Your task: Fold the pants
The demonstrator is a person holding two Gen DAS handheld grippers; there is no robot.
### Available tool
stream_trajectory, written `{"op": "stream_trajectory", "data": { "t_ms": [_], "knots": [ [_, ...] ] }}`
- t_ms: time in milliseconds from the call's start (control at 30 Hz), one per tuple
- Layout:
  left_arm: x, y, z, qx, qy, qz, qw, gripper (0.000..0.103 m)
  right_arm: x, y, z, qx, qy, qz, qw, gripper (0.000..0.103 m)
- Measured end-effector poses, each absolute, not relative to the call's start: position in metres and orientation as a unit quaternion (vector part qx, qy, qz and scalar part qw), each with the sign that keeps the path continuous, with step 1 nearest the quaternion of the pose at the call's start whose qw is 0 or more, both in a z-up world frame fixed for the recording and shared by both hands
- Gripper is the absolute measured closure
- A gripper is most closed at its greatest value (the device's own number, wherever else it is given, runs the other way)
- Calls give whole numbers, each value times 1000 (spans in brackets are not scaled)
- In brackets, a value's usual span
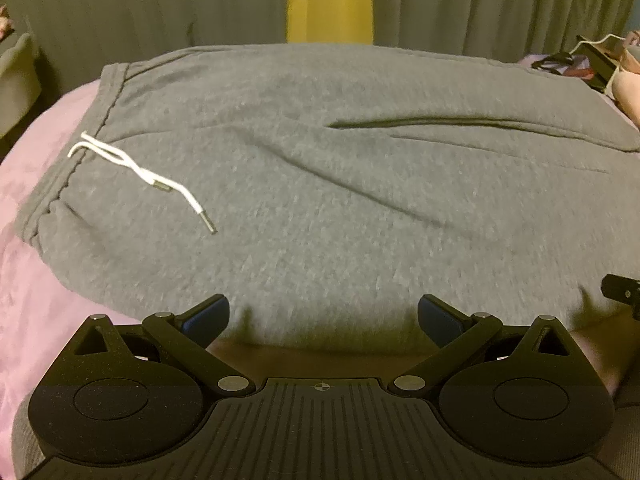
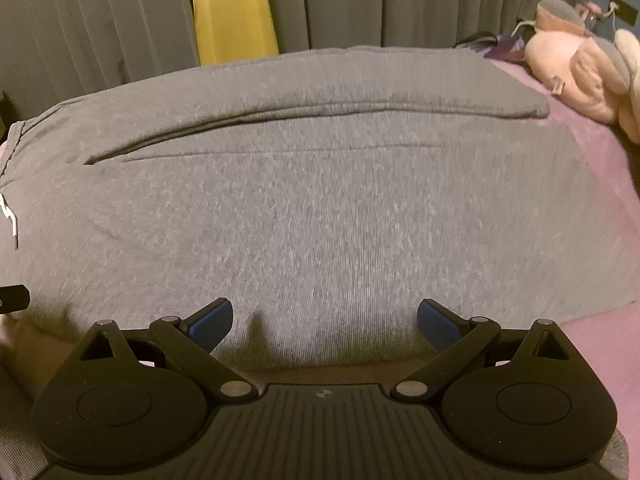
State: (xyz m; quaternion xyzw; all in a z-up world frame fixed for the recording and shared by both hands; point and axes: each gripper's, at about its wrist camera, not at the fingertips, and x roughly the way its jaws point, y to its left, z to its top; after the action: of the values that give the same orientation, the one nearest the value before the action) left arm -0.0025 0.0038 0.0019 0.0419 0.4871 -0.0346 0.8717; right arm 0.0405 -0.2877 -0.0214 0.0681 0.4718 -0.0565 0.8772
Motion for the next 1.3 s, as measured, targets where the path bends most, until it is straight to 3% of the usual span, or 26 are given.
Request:
{"op": "stream_trajectory", "data": {
  "t_ms": [200,433,633,833,1000,1200,1300],
  "knots": [
    [1,-1,6,49,495,-41,866,0,63,-301,-32,108,495,-45,861,4],
    [56,2,30,-3,461,-7,888,0,111,-303,-59,56,523,-92,846,4],
    [137,6,36,-82,395,82,911,0,113,-309,-66,85,487,-100,864,4],
    [200,25,2,-96,409,137,897,0,117,-308,-71,87,451,-119,880,4],
    [215,60,-29,-72,389,193,898,0,142,-319,-54,79,450,-103,883,4],
    [220,87,-32,-91,327,233,911,0,229,-378,-13,187,374,-151,896,4],
    [223,85,-38,-76,324,236,913,0,293,-403,-13,219,366,-172,888,21]
  ]
}}
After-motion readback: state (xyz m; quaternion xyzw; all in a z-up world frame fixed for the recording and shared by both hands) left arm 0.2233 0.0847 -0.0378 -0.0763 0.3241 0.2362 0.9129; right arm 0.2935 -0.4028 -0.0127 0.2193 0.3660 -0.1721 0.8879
